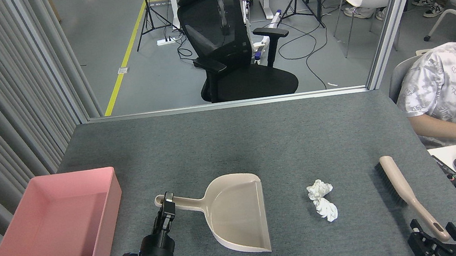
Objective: Sweep and dump garbage into bin
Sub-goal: 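Grasp the beige brush handle with the right gripper and lift, then sweep the white tissue into the dustpan with the right-held brush, then lower the brush back onto the table with the right gripper, then carry the dustpan with the left gripper over the pink bin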
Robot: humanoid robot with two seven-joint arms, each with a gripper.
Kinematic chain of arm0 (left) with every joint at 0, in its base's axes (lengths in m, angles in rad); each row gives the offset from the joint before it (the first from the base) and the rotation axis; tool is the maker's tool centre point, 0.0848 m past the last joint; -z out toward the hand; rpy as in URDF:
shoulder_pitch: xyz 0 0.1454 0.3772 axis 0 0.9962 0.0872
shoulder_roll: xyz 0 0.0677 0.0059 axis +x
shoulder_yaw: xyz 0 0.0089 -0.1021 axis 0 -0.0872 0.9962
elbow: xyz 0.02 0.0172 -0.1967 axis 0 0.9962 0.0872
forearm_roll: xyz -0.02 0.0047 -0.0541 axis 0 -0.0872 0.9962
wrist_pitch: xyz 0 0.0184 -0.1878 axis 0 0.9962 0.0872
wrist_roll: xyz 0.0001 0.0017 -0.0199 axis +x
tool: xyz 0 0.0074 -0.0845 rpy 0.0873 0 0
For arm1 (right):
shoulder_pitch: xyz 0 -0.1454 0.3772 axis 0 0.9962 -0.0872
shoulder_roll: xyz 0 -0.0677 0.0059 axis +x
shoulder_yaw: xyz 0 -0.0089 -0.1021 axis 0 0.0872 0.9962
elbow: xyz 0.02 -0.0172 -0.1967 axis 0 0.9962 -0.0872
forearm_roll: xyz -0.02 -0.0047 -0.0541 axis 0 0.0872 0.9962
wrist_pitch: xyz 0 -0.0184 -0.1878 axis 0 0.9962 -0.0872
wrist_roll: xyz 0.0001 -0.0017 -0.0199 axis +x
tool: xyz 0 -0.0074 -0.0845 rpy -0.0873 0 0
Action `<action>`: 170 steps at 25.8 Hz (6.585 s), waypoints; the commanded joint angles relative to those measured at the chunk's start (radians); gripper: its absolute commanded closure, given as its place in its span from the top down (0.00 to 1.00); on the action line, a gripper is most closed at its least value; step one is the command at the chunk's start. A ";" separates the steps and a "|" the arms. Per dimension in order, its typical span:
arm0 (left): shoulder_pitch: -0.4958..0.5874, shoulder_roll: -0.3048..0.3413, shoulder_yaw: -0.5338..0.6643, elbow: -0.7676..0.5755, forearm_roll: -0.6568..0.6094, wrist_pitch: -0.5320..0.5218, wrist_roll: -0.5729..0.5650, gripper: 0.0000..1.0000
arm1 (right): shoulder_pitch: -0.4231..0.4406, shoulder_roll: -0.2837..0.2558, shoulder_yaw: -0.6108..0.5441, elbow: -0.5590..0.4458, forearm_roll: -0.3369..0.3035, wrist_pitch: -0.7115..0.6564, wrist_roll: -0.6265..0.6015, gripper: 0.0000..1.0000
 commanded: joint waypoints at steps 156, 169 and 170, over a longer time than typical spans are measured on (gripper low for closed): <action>0.118 0.130 0.104 -0.232 0.229 -0.065 -0.160 0.00 | 0.080 0.008 0.062 -0.022 -0.168 -0.153 -0.005 1.00; 0.171 0.216 0.103 -0.529 0.380 0.086 -0.209 0.00 | 0.088 0.011 0.066 -0.022 -0.159 -0.150 -0.005 1.00; 0.171 0.217 0.103 -0.534 0.380 0.089 -0.209 0.00 | 0.087 0.011 0.065 -0.022 -0.159 -0.150 -0.005 1.00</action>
